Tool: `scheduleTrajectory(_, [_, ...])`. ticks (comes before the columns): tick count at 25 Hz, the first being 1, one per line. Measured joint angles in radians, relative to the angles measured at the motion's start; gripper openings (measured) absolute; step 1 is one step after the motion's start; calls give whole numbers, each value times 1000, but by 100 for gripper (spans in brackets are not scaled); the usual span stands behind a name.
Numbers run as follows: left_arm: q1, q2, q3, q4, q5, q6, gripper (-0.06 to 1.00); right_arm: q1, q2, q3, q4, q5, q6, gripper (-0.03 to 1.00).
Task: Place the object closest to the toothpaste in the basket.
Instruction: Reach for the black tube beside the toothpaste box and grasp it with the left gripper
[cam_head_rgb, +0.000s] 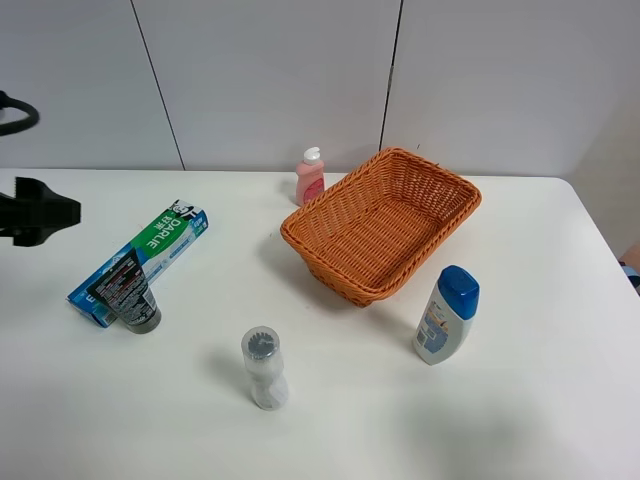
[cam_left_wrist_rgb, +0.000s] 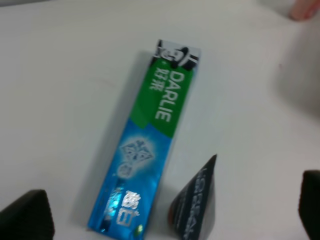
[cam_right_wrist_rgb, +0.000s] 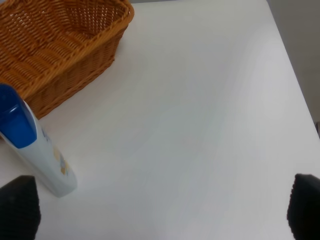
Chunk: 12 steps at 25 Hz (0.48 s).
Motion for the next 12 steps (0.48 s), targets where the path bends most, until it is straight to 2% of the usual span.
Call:
scheduleTrajectory(6, [-87,206,0,-4,-73,43,99,0,0,0,0,0,0,99])
scheduleTrajectory(12, [-110,356,0,-5,-88,114,99,0,0,0,0,0,0,99])
